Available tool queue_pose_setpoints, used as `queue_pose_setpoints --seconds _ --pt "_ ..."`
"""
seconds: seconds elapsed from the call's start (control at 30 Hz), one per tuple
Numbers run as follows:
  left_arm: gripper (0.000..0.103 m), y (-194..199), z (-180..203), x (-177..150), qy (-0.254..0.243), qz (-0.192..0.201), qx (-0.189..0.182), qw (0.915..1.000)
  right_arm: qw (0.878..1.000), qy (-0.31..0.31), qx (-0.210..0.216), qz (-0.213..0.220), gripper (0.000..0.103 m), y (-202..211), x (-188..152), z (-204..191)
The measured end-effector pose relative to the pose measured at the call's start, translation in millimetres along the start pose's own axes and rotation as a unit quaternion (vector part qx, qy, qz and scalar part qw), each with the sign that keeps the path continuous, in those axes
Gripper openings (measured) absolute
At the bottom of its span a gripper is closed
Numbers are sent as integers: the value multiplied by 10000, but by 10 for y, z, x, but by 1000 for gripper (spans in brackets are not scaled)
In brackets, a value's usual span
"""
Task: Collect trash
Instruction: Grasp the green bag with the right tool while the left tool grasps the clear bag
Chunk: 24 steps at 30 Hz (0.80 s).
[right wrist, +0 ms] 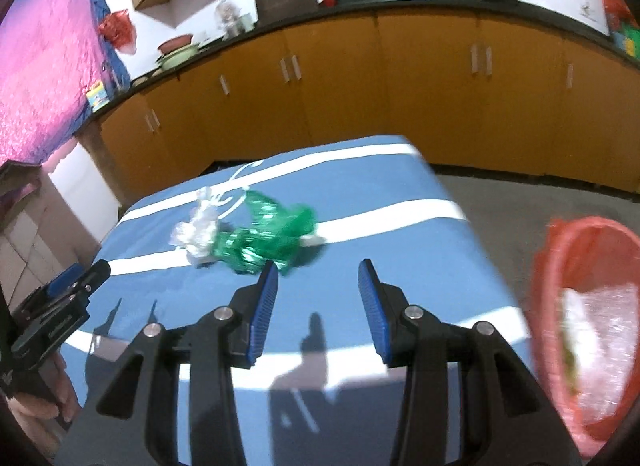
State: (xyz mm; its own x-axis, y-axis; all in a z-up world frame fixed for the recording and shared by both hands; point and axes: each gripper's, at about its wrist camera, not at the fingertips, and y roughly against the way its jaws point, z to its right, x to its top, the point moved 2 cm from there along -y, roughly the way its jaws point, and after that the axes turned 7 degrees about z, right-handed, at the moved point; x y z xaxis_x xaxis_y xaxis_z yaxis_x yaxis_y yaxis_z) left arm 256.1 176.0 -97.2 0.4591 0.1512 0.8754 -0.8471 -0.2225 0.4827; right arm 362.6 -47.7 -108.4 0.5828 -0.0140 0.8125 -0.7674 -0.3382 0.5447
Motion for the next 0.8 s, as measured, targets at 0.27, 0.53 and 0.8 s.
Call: queue_pose_setpoints --seconds 0.27,0.53,0.8 --pt "71 -132 -232 53 146 16 21 9999 9995 -14 -295 -125 49 -548 137 -278" --pt "71 -201 -172 80 128 8 -74 9999 9978 89 -450 -483 38 -825 75 -283" --pt "71 -268 -6 79 127 -77 -271 9995 9967 550 -423 -412 10 -775 -1 -356"
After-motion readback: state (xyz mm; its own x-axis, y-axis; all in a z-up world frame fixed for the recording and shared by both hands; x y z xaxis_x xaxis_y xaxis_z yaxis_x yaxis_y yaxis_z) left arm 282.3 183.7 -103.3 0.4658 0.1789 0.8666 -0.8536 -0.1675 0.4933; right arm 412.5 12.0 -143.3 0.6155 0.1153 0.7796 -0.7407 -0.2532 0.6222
